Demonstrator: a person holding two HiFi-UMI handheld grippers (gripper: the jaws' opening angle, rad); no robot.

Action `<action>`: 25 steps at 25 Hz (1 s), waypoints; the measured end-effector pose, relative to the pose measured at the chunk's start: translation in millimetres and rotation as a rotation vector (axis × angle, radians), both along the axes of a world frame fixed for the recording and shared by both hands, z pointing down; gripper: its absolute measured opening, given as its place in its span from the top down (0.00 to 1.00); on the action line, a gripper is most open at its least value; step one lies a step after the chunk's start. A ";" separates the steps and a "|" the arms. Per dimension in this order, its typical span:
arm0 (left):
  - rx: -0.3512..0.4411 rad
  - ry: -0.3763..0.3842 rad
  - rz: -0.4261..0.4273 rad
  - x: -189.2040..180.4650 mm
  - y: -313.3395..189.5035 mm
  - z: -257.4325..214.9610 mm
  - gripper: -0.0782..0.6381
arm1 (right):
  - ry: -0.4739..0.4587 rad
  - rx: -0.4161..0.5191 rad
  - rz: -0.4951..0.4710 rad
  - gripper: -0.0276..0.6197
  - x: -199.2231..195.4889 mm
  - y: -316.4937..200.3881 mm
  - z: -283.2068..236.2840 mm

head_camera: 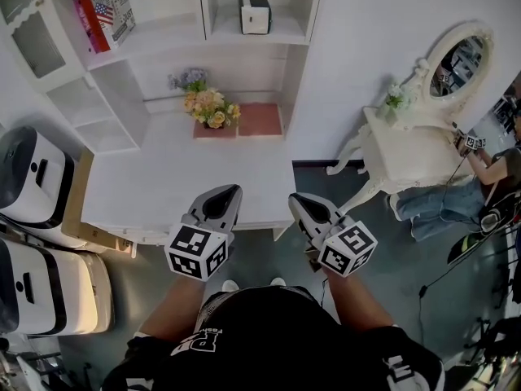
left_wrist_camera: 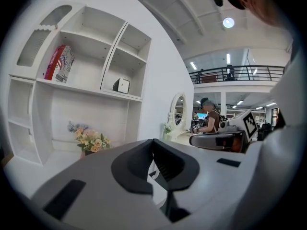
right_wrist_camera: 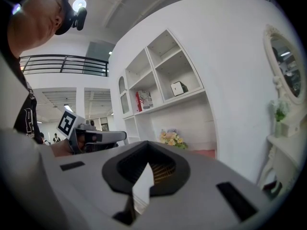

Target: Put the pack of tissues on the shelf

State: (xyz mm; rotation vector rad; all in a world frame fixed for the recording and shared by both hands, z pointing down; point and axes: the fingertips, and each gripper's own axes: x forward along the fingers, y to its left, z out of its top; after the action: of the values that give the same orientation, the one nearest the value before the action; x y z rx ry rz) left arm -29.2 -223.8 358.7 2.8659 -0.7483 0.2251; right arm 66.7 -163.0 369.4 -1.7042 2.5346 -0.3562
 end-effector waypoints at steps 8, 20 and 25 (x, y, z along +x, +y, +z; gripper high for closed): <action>0.005 0.009 0.002 -1.1 -0.3 -1.0 0.87 | 0.008 0.005 0.013 0.95 0.7 1.1 -1.3; 0.010 0.004 0.004 -2.0 3.6 -1.0 0.87 | 0.013 0.014 0.009 0.95 -4.2 3.7 -3.2; 0.009 0.004 0.004 -2.2 5.2 0.3 0.87 | 0.016 0.008 0.004 0.95 -5.4 5.2 -0.2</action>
State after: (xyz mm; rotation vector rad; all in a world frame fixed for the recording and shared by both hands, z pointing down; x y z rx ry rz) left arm -31.3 -218.7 359.0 2.8759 -0.7442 0.2164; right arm 61.4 -157.8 369.2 -1.7164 2.5394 -0.3323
